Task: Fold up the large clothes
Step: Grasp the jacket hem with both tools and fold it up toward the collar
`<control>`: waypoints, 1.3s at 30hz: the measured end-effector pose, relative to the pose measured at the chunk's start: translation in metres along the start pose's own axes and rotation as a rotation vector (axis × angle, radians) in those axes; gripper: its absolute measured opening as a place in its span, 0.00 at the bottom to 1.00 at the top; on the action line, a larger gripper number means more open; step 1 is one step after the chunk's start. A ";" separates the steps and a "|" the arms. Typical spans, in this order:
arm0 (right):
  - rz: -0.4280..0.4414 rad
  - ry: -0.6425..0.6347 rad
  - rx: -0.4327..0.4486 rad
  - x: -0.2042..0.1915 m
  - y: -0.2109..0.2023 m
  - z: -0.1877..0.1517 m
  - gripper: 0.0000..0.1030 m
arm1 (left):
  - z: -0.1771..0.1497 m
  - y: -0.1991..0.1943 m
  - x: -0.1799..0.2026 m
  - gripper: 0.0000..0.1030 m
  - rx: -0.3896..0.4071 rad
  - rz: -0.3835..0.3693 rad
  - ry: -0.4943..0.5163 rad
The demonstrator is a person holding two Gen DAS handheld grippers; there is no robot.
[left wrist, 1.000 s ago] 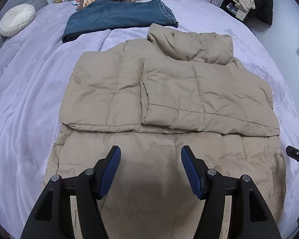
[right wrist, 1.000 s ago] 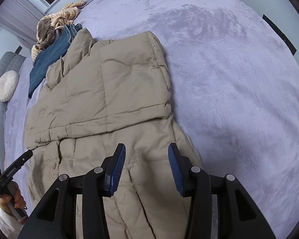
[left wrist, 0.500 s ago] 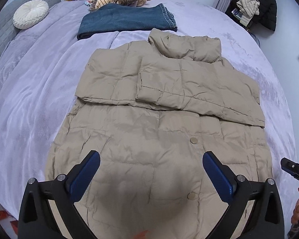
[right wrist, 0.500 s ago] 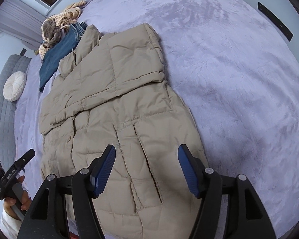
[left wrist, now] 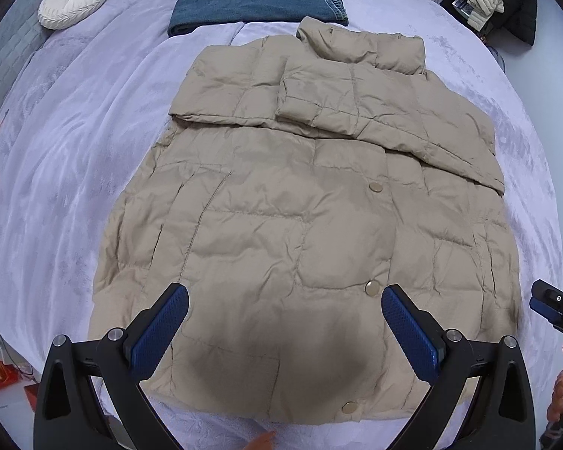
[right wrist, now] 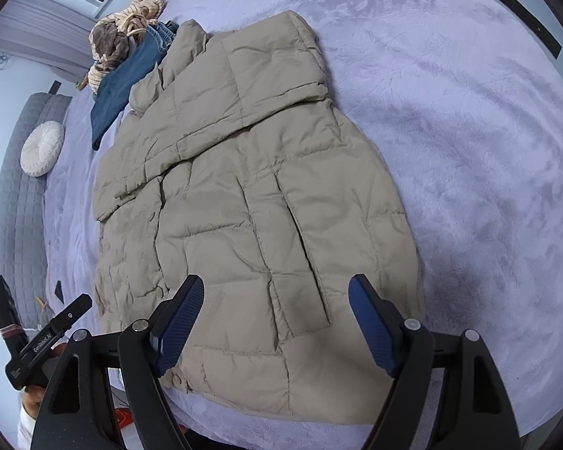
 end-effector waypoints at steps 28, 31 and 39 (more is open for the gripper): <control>0.040 0.440 0.047 0.042 0.012 -0.133 0.80 | -0.097 0.033 -0.132 1.00 -0.152 -0.263 -0.147; 0.034 0.487 0.055 0.053 0.015 -0.141 0.80 | -0.102 0.034 -0.140 1.00 -0.158 -0.298 -0.177; 0.003 0.547 0.055 0.070 0.028 -0.151 0.80 | -0.126 0.050 -0.161 1.00 -0.246 -0.342 -0.253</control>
Point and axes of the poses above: each gripper's, at about its wrist camera, not at the fingertips, and y roughly the way its jaws point, x to its right, z to its top, the point moved 4 cm from there along y, roughly the way its jaws point
